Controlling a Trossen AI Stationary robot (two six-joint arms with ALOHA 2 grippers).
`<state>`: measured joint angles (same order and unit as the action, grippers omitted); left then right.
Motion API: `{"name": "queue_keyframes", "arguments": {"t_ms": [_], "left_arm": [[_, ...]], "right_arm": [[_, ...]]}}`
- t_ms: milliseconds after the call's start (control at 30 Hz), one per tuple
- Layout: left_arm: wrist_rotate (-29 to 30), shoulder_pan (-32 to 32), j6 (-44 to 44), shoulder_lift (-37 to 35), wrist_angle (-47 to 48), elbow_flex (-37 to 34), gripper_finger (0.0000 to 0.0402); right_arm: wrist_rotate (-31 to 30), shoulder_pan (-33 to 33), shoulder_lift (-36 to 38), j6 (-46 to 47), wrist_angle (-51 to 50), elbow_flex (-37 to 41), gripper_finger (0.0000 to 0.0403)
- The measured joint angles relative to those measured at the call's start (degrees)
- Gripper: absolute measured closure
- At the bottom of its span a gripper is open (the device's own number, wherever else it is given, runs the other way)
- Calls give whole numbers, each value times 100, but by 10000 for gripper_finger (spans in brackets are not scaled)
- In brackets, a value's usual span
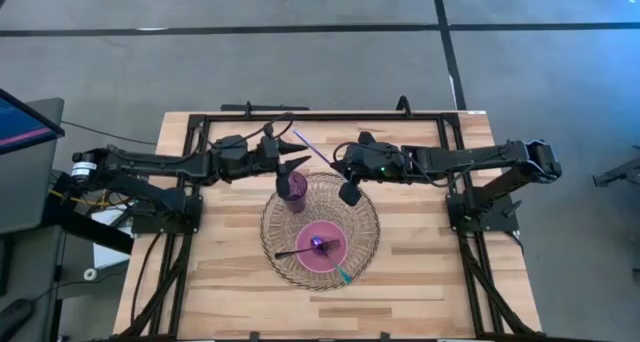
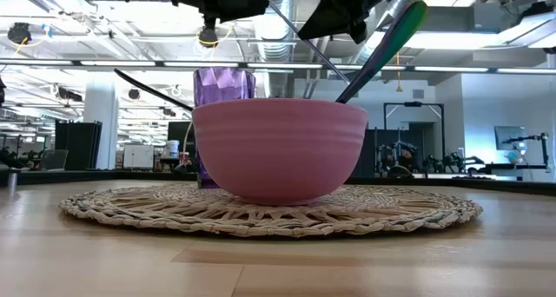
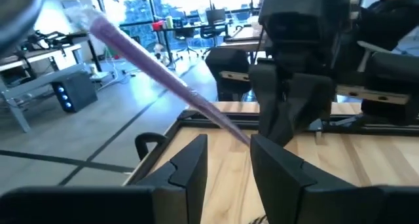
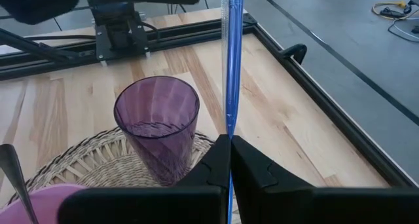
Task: Pick & Place Utensil
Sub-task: Put the blue straw into the violet cup
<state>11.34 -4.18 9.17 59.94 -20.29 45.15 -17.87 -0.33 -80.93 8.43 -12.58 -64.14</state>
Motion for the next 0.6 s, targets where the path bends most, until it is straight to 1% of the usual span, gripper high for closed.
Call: {"name": "queue_keyframes", "arguments": {"t_ms": [133, 200, 367, 600], "left_arm": [[-532, -124, -4, 0, -159, 0, 284], [-680, -151, -42, 0, -237, 0, 284], [-690, -191, -46, 0, -463, 0, 284], [-694, -352, -169, 0, -529, 0, 284]], "right_arm": [[0, 0, 0, 0, 0, 0, 401], [0, -2, 0, 0, 0, 0, 401], [0, -7, 0, 0, -1, 0, 401], [-1, -7, 0, -71, 4, 0, 401]]}}
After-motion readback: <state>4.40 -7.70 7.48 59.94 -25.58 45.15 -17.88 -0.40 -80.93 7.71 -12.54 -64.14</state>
